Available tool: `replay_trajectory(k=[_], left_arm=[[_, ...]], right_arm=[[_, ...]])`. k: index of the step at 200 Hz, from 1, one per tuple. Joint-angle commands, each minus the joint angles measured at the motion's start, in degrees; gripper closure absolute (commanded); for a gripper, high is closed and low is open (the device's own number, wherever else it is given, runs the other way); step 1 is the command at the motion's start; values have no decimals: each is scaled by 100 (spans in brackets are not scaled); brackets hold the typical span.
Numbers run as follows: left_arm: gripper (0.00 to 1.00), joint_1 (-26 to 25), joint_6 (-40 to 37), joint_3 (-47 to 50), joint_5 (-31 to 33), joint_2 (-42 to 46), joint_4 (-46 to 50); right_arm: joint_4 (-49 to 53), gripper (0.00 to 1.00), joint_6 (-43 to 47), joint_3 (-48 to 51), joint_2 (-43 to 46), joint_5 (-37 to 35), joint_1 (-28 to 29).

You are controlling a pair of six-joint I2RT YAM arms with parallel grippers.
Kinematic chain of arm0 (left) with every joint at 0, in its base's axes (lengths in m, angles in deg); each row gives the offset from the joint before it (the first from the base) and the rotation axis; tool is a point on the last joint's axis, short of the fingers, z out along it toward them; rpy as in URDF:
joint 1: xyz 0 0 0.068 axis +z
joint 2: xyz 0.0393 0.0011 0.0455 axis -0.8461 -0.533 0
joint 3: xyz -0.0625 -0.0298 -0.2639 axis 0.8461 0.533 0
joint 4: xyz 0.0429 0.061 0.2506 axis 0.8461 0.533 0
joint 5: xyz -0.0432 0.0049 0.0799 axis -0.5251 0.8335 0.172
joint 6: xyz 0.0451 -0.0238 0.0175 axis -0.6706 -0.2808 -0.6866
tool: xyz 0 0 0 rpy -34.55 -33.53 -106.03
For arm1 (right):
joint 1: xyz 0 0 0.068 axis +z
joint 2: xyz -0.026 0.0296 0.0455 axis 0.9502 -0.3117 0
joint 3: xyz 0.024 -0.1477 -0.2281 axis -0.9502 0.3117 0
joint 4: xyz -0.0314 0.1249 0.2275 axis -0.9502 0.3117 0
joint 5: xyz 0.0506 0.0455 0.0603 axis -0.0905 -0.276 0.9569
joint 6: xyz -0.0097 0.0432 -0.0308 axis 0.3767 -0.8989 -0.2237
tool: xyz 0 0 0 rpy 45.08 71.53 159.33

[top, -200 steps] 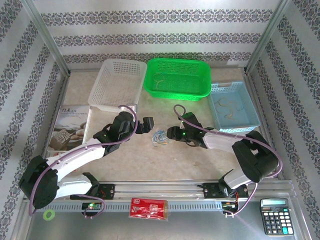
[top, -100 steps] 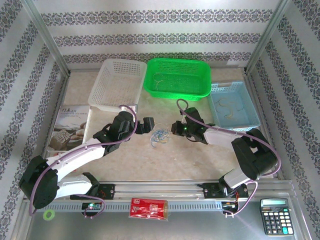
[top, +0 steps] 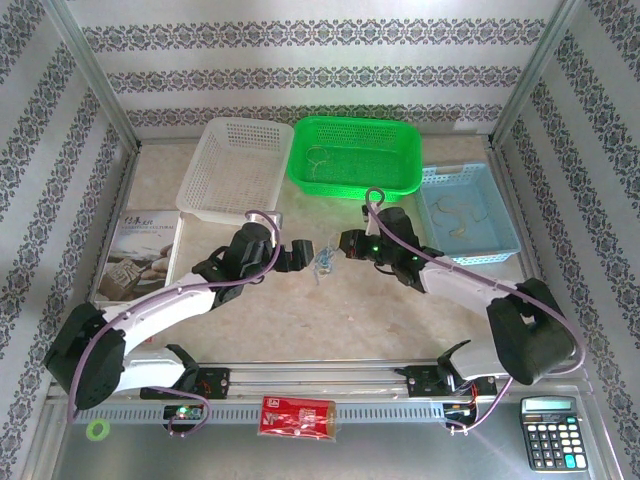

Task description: Untangle the cables

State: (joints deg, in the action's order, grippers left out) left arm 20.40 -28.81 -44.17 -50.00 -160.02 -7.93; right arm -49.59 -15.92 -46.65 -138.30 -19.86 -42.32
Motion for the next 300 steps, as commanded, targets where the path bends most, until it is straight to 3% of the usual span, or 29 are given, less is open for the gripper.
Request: replay_trajectory(k=[1,29,93,170,243,300], left_arm=[[0,60,-115,-171,-669,-169,-484],[4,78,-65,-176,-1158,-451,-919],[24,413,563,53,-1643,-1104,-2153],[45,425,507,-235,-1902,-1686,-2184],[50,425,541,-539,-1859,-2128,-2239],[69,425,444,-711,-1254,-2280,-1955]], right_arm=[[-806,100,90,223,95,147,65],[-1133,100,56,320,-13,212,63],[-1652,100,-25,458,-210,464,36],[-1807,100,-68,493,-354,586,28],[-1823,100,-77,493,-353,689,26],[-1835,100,-94,529,-348,754,28]])
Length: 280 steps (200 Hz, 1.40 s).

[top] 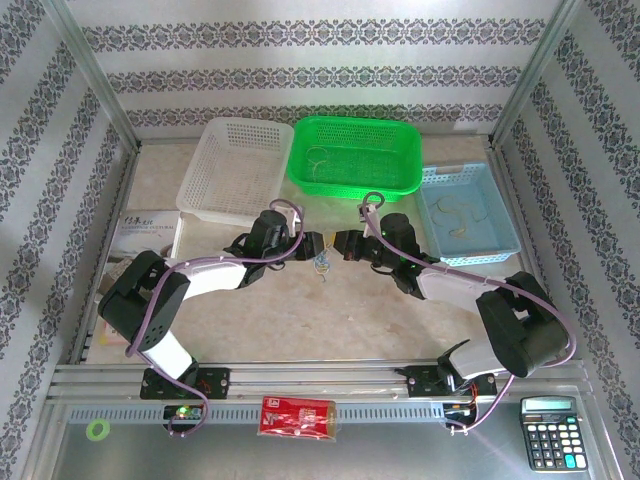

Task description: Untangle the cables

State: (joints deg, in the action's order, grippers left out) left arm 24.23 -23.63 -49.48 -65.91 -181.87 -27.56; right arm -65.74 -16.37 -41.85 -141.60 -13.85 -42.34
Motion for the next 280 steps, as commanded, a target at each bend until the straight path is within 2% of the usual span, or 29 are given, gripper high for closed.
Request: replay_trajectory(k=[1,38,53,78,97,140,181,245,280], left_arm=[[69,43,-74,-182,339,-95,12],[80,44,-154,-279,438,-143,60],[79,43,-202,-313,381,-171,34],[67,43,-213,-362,200,-248,-15],[67,38,-188,-353,106,-314,-69],[79,42,-179,-259,37,-426,-167],[100,43,-133,-186,-64,-433,-285],[100,41,-89,-67,243,137,-249],[100,34,44,129,319,501,-575]], right_arm=[[-221,100,-44,52,-18,158,30],[-252,100,-58,91,-47,182,39],[-258,100,-58,96,-48,181,39],[-257,100,-63,100,-88,188,39],[-261,100,-59,100,-122,180,39],[-273,100,-57,142,-134,136,21],[-274,100,-50,221,-110,118,-39],[-142,100,95,320,-287,-21,-121],[-122,100,153,287,-624,-54,-141]])
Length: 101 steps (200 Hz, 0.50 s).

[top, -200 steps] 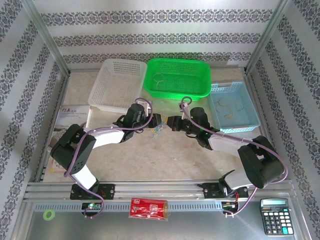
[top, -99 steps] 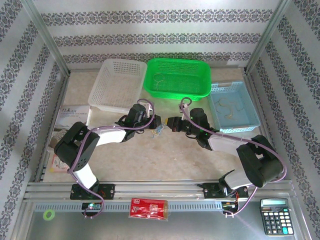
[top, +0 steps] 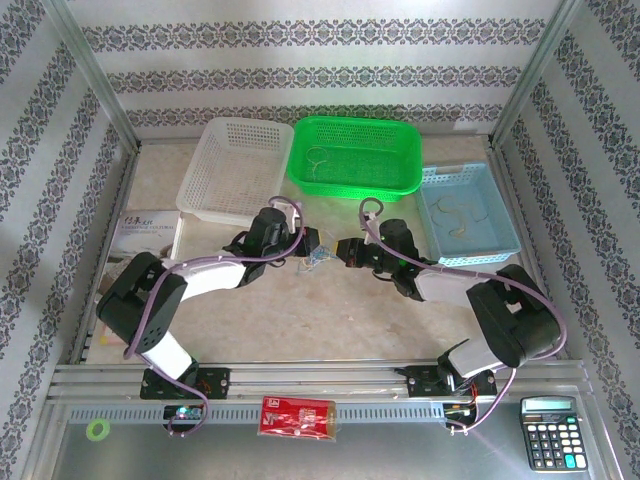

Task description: Untangle the cables

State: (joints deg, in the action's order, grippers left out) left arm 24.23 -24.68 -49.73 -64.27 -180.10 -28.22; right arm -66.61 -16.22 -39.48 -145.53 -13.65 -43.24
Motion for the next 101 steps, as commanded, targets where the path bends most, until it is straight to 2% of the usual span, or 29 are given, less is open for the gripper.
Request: replay_trajectory(k=[1,49,101], left_arm=[[100,34,151,159,153,334,-517],[100,16,79,315,25,655,-723],[100,3,46,462,-143,597,-904]], right_arm=[[-37,100,138,50,-244,-71,-50],[-21,100,153,-91,-385,-1,-82],[165,100,212,-270,-223,34,-210]])
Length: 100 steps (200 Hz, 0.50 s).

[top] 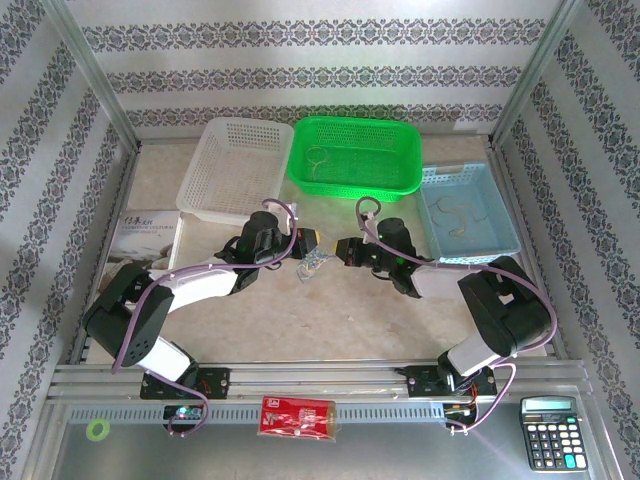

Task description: Untangle the cables

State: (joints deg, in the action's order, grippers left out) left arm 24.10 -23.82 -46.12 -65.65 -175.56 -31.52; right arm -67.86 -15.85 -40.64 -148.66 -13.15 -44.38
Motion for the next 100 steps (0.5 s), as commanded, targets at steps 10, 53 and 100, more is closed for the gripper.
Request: replay_trajectory(k=[10,53,100], left_arm=[[100,15,-44,148,30,134,-610],[100,-36,-72,215,297,217,-547],[100,-219,-634,52,519,257,-48]], right_arm=[[406,94,218,-256,89,19,-109],[592,58,183,-264,404,-78,-114],[1034,50,379,-275,894,-240,-101]])
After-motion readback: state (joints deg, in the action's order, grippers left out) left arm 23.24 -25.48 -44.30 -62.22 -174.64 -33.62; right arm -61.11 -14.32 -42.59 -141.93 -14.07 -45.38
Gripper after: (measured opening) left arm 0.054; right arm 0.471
